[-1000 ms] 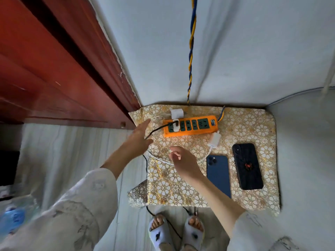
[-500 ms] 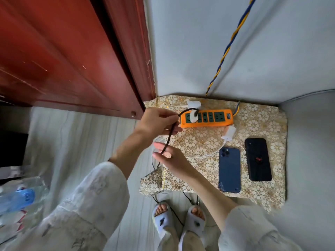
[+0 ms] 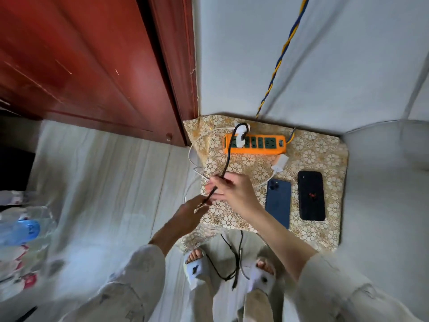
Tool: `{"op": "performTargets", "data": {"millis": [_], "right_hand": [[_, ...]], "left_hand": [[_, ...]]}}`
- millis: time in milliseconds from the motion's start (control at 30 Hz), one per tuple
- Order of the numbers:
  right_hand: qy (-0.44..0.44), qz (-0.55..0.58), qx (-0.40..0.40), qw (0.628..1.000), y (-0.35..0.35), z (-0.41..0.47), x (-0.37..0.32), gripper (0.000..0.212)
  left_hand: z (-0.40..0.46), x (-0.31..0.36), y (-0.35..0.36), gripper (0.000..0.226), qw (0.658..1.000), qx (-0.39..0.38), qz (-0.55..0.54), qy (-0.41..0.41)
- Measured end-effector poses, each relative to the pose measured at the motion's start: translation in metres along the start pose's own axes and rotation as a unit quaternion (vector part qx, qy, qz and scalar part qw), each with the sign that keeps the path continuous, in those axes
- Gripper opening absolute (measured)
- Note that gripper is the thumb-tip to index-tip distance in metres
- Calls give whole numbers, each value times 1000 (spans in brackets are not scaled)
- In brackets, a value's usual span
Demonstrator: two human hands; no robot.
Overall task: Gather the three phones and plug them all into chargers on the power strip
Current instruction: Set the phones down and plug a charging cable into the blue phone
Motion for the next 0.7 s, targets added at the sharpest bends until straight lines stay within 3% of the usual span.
{"op": "performTargets", "data": {"millis": [133, 267, 433, 567, 700], "right_hand": [[6, 53, 0, 999, -6, -8, -2, 26], [-6, -46, -87, 995, -11, -28, 4, 32], [-19, -146, -181, 972, -28, -76, 38, 33], [3, -140, -247, 959, -22, -110, 54, 48], [-65, -152, -248, 954, 5, -125, 28, 64]], "left_hand": [[-8, -7, -21, 15, 982, 183, -44, -30], [-41, -36, -30, 22, 955, 255, -137, -71], [-91, -34, -46, 19, 919, 349, -165, -76], [-127, 17, -48, 22, 921, 280, -269, -21], [-174, 78, -52, 20, 909, 188, -367, 58]]}}
Point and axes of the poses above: each hand's wrist, its own z-axis towards the middle knuckle, its own y-axis out of the palm, x = y × z, the point moved 8 cm from there along z, towards the middle knuckle, and after that the axes turned 14 degrees about -y, right-handed, at the moved point
